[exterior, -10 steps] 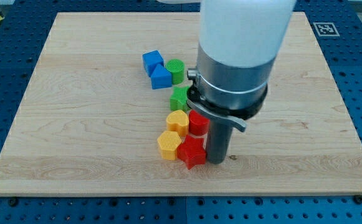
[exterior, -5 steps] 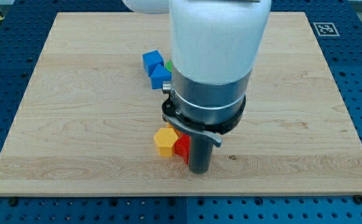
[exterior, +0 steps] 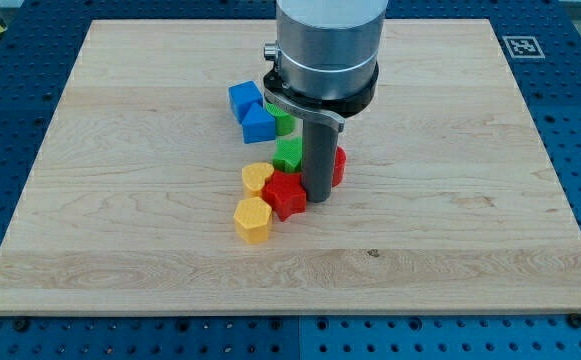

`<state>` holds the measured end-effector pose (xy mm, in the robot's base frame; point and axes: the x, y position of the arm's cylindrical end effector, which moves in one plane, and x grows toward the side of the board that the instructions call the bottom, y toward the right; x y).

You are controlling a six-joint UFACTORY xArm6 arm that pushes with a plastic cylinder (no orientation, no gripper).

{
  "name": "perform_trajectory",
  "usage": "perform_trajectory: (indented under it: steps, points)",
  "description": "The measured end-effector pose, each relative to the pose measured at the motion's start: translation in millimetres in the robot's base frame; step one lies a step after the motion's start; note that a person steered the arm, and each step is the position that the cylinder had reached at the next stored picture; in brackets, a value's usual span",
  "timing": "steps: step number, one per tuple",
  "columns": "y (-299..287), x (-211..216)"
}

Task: Place the red star bottom left of the green star

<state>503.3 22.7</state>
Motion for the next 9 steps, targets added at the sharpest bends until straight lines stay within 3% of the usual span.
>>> perform_trajectory:
  steps: [2, 3, 5, 8, 9]
  points:
    - [28, 60]
    - [11, 61]
    - [-28, 35]
    - [-39, -17]
    - [-63, -17]
